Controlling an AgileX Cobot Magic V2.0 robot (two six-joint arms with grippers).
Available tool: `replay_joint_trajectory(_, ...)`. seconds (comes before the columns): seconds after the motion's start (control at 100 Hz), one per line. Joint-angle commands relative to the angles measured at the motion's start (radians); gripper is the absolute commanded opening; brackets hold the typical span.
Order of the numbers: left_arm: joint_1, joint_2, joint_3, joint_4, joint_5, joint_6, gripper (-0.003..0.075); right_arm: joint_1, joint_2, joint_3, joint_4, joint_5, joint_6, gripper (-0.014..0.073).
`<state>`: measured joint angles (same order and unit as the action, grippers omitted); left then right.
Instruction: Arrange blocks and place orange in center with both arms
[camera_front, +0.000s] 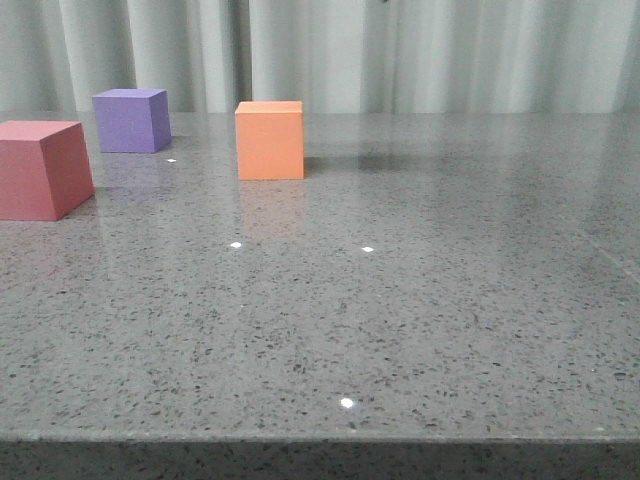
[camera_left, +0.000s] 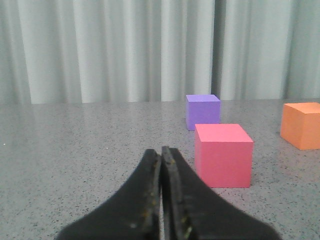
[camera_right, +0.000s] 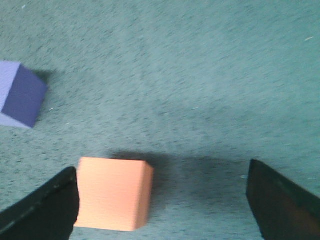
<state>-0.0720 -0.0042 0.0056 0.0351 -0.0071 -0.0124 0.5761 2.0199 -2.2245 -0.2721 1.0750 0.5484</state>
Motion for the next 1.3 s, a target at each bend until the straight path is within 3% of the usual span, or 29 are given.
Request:
replay_joint_trajectory(0.0, 0.001, -0.032, 0.044, -0.009, -0.082, 0.002, -0.0020, -0.042, -0.112, -0.003, -0.036, -0.032, -0.067, 0.0664)
replay_joint_trajectory(0.15, 0.001, -0.032, 0.044, -0.009, -0.082, 0.002, -0.0020, -0.116, -0.207, 0.127, -0.036, -0.083, -0.097, 0.0664)
replay_joint_trajectory(0.47, 0.001, -0.032, 0.044, -0.009, -0.082, 0.002, -0.0020, -0.311, -0.561, 0.689, -0.034, -0.356, -0.117, 0.0664)
replay_joint_trajectory(0.65, 0.001, -0.032, 0.044, -0.009, -0.082, 0.002, -0.0020, -0.410, -0.747, 0.924, -0.034, -0.416, -0.145, 0.0664)
replay_joint_trajectory(1.03, 0.001, -0.032, 0.044, -0.009, -0.082, 0.002, -0.0020, -0.419, -1.135, 1.369, -0.038, -0.624, -0.145, 0.0664)
replay_joint_trajectory(1.29, 0.001, -0.032, 0.044, -0.009, -0.082, 0.002, -0.0020, -0.419, -1.348, 1.582, -0.044, -0.674, -0.145, 0.0664)
